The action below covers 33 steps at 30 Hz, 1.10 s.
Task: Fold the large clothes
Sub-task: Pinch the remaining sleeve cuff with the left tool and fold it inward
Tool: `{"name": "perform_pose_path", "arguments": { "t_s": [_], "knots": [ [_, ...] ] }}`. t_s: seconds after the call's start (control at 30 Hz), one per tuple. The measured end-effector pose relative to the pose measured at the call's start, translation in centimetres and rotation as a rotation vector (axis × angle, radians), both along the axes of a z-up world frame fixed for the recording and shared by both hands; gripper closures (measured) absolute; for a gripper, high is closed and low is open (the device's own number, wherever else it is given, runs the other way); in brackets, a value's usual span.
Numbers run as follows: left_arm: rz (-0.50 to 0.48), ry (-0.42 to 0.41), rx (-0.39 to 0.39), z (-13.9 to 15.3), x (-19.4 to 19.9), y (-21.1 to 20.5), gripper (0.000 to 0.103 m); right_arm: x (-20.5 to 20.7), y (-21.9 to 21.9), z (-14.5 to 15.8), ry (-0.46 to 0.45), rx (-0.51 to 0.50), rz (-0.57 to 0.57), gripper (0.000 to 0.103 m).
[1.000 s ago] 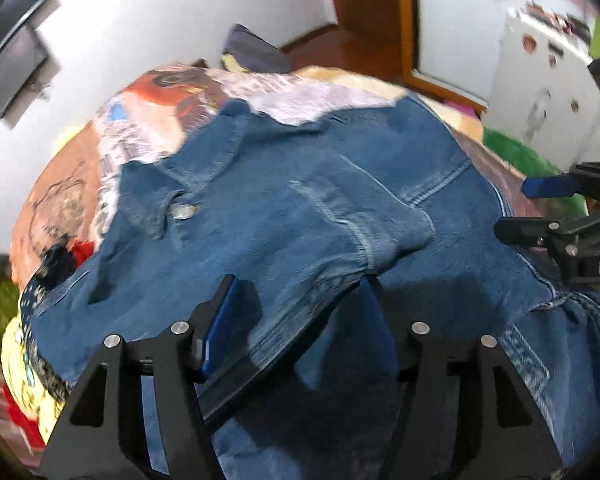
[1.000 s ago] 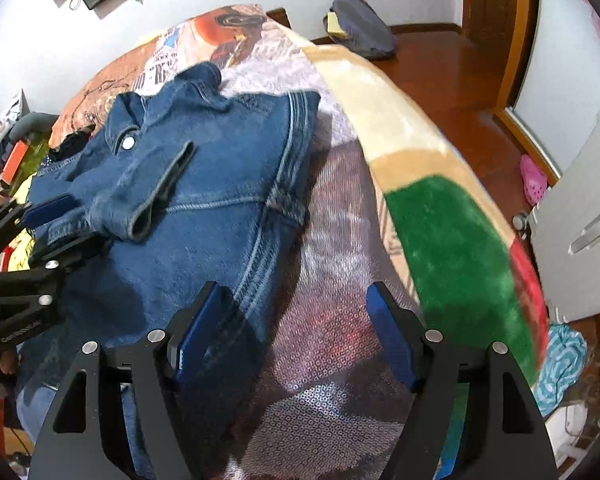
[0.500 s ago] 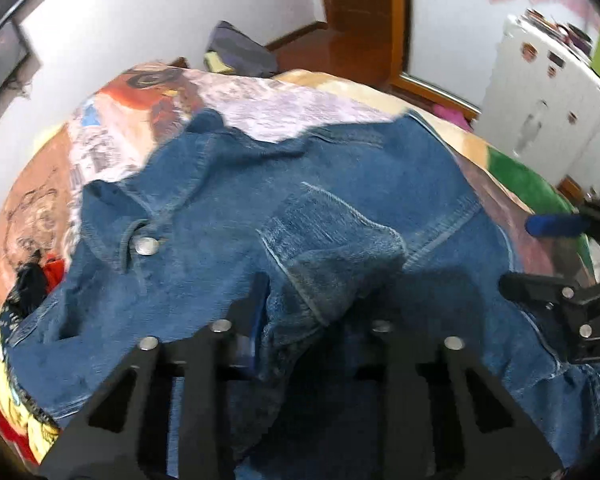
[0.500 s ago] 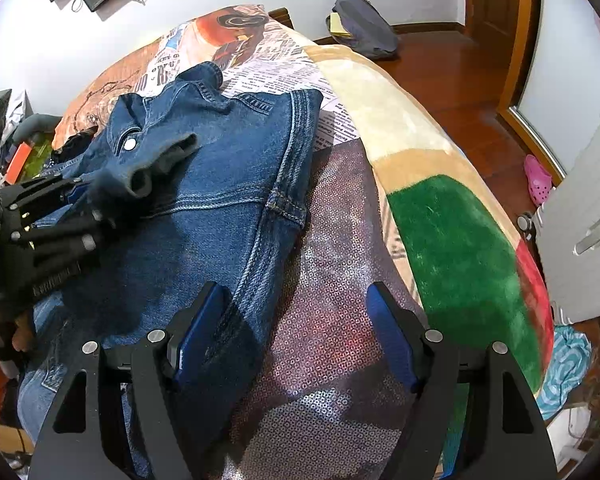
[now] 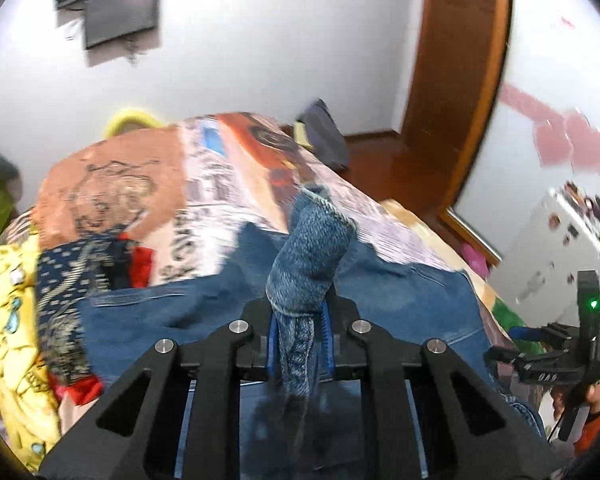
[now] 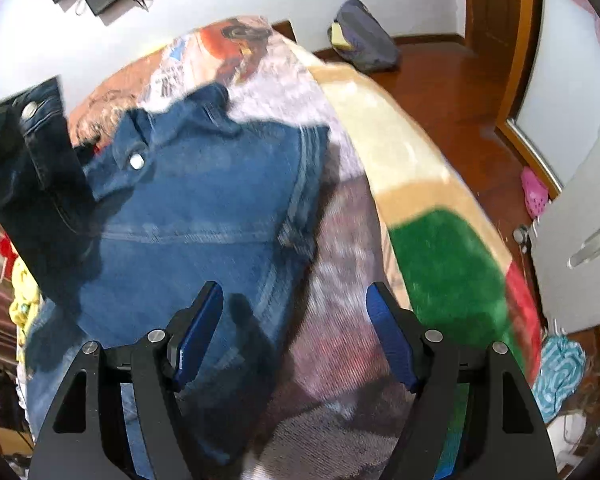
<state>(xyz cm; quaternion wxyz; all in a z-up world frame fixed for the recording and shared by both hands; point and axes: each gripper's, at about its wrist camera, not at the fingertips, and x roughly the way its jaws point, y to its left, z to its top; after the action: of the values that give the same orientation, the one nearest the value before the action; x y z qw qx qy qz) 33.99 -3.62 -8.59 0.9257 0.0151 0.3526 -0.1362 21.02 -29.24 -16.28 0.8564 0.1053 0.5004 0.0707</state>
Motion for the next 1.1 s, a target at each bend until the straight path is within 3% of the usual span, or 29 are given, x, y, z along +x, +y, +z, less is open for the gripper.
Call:
{"name": "perform_pose_path", "arguments": {
  "t_s": [0.2, 0.37, 0.43, 0.7, 0.83, 0.9, 0.97, 1.1],
  "knots": [
    [0.112, 0.004, -0.054, -0.4, -1.4, 5.8, 0.087, 1.2, 1.7, 0.9, -0.034, -0.017, 0.024, 0.032],
    [0.198, 0.081, -0.091, -3.5, -1.9, 10.2, 0.089, 1.7, 3.8, -1.9, 0.056, -0.068, 0.085, 0.032],
    [0.224, 0.109, -0.096, -4.6, -2.2, 11.5, 0.089, 1.5, 4.0, -2.3, 0.05, -0.081, 0.08, 0.032],
    [0.275, 0.211, -0.092, -9.7, -4.1, 15.0, 0.087, 1.7, 3.0, -2.4, 0.092, -0.006, 0.051, 0.032],
    [0.291, 0.249, -0.032, -12.0, -4.2, 15.4, 0.077, 1.5, 3.3, -2.3, 0.087, -0.014, 0.045, 0.032],
    [0.33, 0.266, 0.042, -13.4, -4.2, 15.4, 0.065, 1.4, 3.3, -2.3, 0.084, -0.016, 0.042, 0.032],
    [0.354, 0.286, 0.069, -14.6, -4.3, 15.9, 0.048, 1.3, 3.2, -2.3, 0.084, -0.012, 0.039, 0.032],
    [0.35, 0.311, 0.029, -14.9, -4.7, 17.2, 0.046, 1.4, 2.9, -2.2, 0.089, 0.0, 0.039, 0.032]
  ]
}}
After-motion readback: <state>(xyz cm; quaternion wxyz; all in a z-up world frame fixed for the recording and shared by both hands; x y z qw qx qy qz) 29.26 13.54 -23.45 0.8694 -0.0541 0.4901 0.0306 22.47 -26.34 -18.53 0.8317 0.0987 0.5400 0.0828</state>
